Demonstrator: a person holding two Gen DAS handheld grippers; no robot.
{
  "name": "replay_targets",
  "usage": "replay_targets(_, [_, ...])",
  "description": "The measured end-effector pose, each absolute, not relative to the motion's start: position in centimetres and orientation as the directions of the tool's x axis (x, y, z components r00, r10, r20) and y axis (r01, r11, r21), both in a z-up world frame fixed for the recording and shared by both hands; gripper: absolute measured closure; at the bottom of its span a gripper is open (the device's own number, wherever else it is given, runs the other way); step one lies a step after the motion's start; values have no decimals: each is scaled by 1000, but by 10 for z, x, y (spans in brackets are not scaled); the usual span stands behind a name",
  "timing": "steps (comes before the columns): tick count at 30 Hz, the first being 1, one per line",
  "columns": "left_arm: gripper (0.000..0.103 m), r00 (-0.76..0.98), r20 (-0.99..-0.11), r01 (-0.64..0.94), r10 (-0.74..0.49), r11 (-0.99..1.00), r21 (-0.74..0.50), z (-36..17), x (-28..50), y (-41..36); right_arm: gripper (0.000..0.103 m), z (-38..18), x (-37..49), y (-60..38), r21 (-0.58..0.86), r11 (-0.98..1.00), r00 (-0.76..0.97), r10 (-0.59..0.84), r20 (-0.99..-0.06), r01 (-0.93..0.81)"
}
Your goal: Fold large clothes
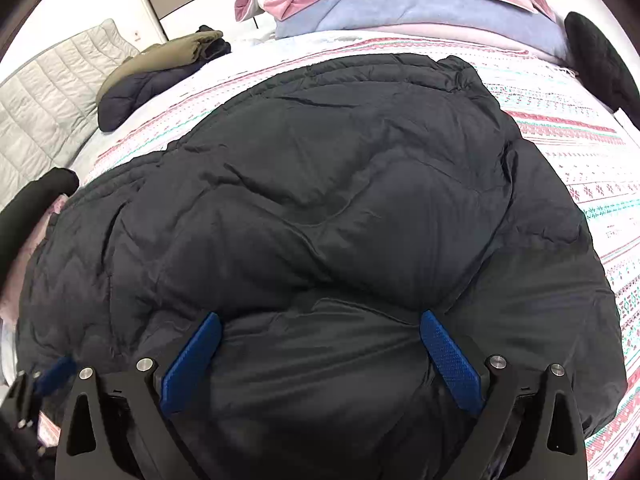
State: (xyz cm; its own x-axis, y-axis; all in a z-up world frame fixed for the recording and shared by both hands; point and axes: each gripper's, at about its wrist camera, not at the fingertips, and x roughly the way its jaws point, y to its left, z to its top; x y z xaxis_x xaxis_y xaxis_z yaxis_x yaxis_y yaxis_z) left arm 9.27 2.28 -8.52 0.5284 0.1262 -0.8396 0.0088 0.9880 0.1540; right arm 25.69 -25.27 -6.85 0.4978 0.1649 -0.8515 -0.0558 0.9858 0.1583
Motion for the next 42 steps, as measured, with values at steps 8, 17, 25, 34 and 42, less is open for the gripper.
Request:
replay_targets(8, [16, 544, -831, 13, 119, 989, 150, -87, 97, 26, 2, -50, 234, -284, 255, 967, 544, 212, -812, 3])
replay_targets(17, [16, 535, -839, 27, 96, 991, 131, -84, 87, 26, 2, -65, 158, -395, 644, 707, 689, 312, -654, 292])
replay_targets(25, [16, 521, -850, 48, 72, 992, 113, -82, 92, 36, 2, -100, 138, -456, 796, 438, 716, 381, -585, 418])
replay_targets(34, [16, 516, -855, 45, 62, 994, 99, -81, 93, 38, 2, -103, 159, -424, 788, 515, 682, 443, -582, 338])
replay_targets(42, [16, 515, -855, 42, 56, 995, 90, -81, 94, 41, 2, -107, 169, -408, 814, 474, 720, 428, -545, 335])
